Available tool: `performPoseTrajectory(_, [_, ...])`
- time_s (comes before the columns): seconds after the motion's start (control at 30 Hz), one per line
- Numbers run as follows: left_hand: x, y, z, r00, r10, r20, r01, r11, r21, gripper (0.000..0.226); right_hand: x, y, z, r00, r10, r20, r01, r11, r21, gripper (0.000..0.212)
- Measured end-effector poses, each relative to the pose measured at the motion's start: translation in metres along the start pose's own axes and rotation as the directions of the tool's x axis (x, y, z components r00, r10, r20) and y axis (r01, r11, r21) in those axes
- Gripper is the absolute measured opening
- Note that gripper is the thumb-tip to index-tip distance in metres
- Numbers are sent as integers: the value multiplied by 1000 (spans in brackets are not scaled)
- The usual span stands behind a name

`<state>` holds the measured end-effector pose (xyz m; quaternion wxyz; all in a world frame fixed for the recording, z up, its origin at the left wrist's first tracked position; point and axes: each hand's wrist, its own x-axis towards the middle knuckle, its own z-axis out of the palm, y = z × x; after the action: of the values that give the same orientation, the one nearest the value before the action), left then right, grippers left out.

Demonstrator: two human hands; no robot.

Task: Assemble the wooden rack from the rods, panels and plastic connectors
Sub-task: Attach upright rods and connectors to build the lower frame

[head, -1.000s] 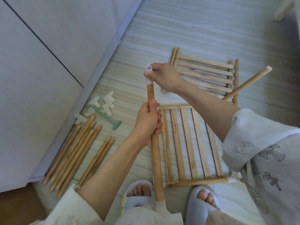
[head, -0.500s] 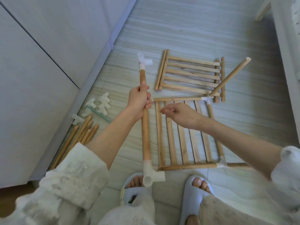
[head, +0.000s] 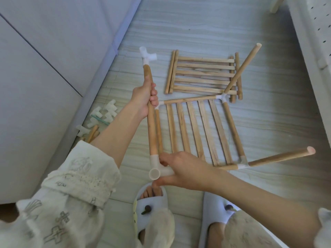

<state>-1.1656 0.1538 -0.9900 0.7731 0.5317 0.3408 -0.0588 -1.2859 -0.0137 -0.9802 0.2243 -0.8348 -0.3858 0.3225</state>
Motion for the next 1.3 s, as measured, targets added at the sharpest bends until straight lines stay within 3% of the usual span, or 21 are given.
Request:
performPoseTrajectory(0.17, [5, -4, 4, 1000, 29, -11, -29, 1000, -12, 44, 3, 11, 13, 975, -161, -152, 140, 980, -141, 61])
performPoseTrajectory(0.27, [3, -5, 5, 998, 52, -29, -52, 999, -15, 44, 5, 17, 19, 942, -237, -239, 211, 969, -128, 64])
performPoseTrajectory(1.0, [-8, -12, 16, 997, 78, -11, -77, 993, 88, 39, 12, 17, 20, 947, -122, -296, 103, 992, -78, 44])
performPoseTrajectory(1.3, [-8, -10, 17, 998, 70, 5, -71, 992, 102, 38, 9, 14, 19, 936, -35, -350, 27, 999, -29, 54])
